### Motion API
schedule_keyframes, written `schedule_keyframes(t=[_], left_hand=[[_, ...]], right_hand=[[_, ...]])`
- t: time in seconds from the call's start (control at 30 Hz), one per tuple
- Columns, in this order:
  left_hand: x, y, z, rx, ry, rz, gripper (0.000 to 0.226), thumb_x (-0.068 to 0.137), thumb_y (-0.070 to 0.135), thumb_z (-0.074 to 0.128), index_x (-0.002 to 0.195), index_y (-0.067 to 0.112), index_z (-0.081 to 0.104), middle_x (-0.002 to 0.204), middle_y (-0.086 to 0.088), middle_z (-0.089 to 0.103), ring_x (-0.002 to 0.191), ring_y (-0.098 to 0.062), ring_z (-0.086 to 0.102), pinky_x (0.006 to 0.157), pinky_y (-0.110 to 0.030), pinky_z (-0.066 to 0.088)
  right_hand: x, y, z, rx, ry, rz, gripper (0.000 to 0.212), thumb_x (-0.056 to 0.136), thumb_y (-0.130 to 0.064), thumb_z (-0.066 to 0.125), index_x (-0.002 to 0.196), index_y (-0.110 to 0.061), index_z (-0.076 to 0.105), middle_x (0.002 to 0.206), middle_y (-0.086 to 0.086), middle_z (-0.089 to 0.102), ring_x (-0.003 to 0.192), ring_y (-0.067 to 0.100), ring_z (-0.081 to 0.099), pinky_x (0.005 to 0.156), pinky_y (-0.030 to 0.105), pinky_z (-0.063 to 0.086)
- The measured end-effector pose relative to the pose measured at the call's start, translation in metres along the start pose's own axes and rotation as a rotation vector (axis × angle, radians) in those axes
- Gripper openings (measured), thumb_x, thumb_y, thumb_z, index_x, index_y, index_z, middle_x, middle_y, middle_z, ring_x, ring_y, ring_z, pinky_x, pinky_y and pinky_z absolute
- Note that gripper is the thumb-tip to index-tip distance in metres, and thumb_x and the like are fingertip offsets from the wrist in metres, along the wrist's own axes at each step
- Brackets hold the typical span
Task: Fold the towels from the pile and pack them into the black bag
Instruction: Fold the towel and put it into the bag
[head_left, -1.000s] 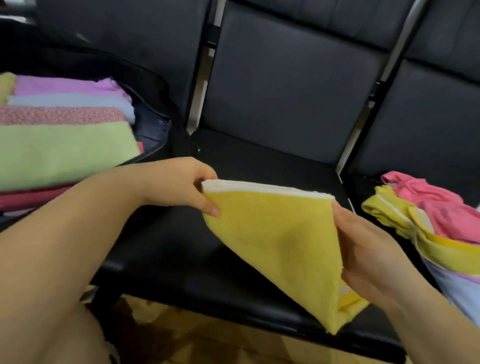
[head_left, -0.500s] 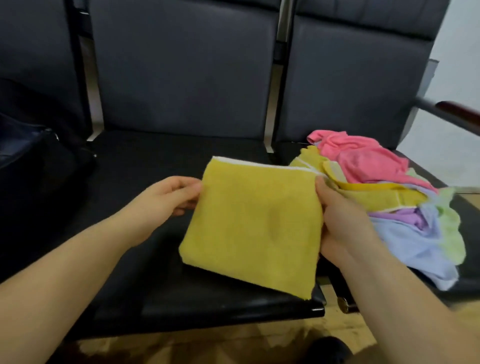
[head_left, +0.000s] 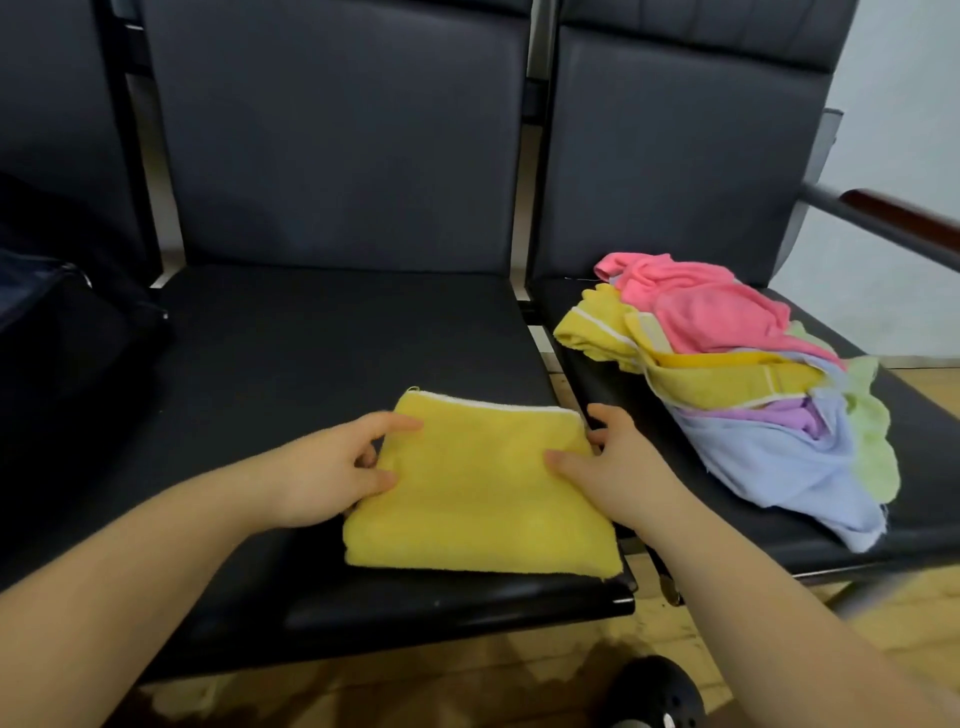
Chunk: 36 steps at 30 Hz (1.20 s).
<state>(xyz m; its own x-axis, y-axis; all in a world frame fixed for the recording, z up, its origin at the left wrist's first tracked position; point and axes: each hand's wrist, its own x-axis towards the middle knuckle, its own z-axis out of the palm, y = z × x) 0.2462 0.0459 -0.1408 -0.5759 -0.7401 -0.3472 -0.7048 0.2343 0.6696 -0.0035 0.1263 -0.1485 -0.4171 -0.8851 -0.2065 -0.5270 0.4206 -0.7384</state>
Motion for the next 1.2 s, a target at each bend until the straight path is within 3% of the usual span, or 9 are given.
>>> schedule_keyframes(t=[0.13, 0.23, 0.37, 0.5, 0.67, 0.77, 0.9, 1.0, 1.2], left_hand=[[-0.021, -0.001, -0.017, 0.109, -0.153, -0.062, 0.035, 0.097, 0.022, 0.052, 0.123, 0.045, 0.044, 0.088, 0.003, 0.052, 0.075, -0.009, 0.060, 0.069, -0.022, 0.052], [-0.027, -0.009, -0.025, 0.357, -0.017, -0.101, 0.032, 0.095, 0.028, 0.054, 0.121, 0.046, 0.047, 0.080, 0.011, 0.044, 0.072, -0.006, 0.050, 0.062, -0.017, 0.039], [-0.032, -0.024, -0.023, 0.508, 0.214, 0.080, 0.038, 0.091, 0.043, 0.054, 0.127, 0.048, 0.045, 0.115, 0.018, 0.037, 0.114, -0.007, 0.042, 0.100, -0.027, 0.038], [-0.042, -0.035, -0.022, 0.350, -0.049, 0.219, 0.060, 0.059, 0.085, 0.050, 0.114, 0.063, 0.039, 0.135, 0.035, 0.031, 0.131, 0.005, 0.030, 0.110, -0.021, 0.025], [-0.043, -0.061, -0.016, 0.256, -0.144, 0.161, 0.077, 0.079, 0.045, 0.070, 0.137, 0.055, 0.019, 0.151, 0.032, 0.007, 0.140, 0.004, 0.011, 0.112, -0.017, 0.014], [-0.043, -0.067, -0.012, 0.183, 0.077, 0.158, 0.056, 0.080, 0.048, 0.064, 0.126, 0.054, 0.033, 0.140, 0.021, 0.041, 0.122, 0.002, 0.043, 0.100, -0.017, 0.037], [-0.046, -0.062, -0.010, 0.112, 0.289, 0.151, 0.017, 0.085, 0.048, 0.057, 0.094, 0.041, 0.044, 0.086, 0.011, 0.059, 0.074, 0.012, 0.053, 0.062, -0.011, 0.040], [-0.043, -0.058, -0.016, 0.094, 0.379, 0.122, 0.016, 0.089, 0.052, 0.048, 0.089, 0.036, 0.044, 0.080, 0.006, 0.060, 0.072, 0.003, 0.058, 0.061, -0.015, 0.043], [-0.030, -0.050, -0.033, -0.044, 0.440, 0.024, 0.040, 0.083, 0.065, 0.037, 0.090, 0.028, 0.049, 0.081, 0.000, 0.061, 0.069, -0.015, 0.064, 0.067, -0.033, 0.054]], right_hand=[[-0.027, -0.010, 0.004, -0.233, 0.177, -0.427, 0.055, 0.086, -0.033, 0.066, 0.136, -0.030, 0.043, 0.123, -0.010, 0.048, 0.102, 0.006, 0.054, 0.088, 0.027, 0.046], [-0.050, -0.022, 0.012, -0.248, -0.041, -0.661, 0.033, 0.089, -0.036, 0.063, 0.121, -0.037, 0.055, 0.100, -0.019, 0.055, 0.082, 0.003, 0.053, 0.071, 0.013, 0.043], [-0.061, -0.021, 0.028, -0.453, -0.301, -0.602, 0.067, 0.074, -0.073, 0.040, 0.129, -0.037, 0.053, 0.124, -0.021, 0.050, 0.113, -0.004, 0.040, 0.100, 0.018, 0.034], [-0.059, -0.018, 0.027, -0.595, -0.313, -0.593, 0.095, 0.060, -0.085, 0.035, 0.143, -0.040, 0.034, 0.148, -0.019, 0.033, 0.137, 0.003, 0.027, 0.119, 0.032, 0.013], [-0.052, -0.014, 0.031, -0.645, -0.344, -0.562, 0.088, 0.076, -0.066, 0.059, 0.149, -0.039, 0.017, 0.157, -0.018, 0.016, 0.145, 0.003, 0.012, 0.121, 0.034, 0.003], [-0.043, -0.016, 0.033, -0.599, -0.312, -0.541, 0.081, 0.081, -0.055, 0.064, 0.148, -0.038, 0.021, 0.154, -0.016, 0.026, 0.141, 0.006, 0.025, 0.118, 0.028, 0.016], [-0.034, -0.024, 0.034, -0.514, -0.304, -0.479, 0.074, 0.080, -0.048, 0.070, 0.142, -0.041, 0.032, 0.134, -0.018, 0.045, 0.119, 0.005, 0.045, 0.093, 0.017, 0.037], [-0.026, -0.032, 0.035, -0.468, -0.301, -0.479, 0.063, 0.078, -0.043, 0.074, 0.131, -0.044, 0.040, 0.102, -0.024, 0.051, 0.094, -0.001, 0.050, 0.071, 0.009, 0.038], [0.001, -0.045, 0.037, -0.262, -0.190, -0.443, 0.030, 0.078, -0.044, 0.072, 0.099, -0.030, 0.055, 0.089, -0.011, 0.060, 0.082, 0.004, 0.057, 0.065, 0.021, 0.041]])
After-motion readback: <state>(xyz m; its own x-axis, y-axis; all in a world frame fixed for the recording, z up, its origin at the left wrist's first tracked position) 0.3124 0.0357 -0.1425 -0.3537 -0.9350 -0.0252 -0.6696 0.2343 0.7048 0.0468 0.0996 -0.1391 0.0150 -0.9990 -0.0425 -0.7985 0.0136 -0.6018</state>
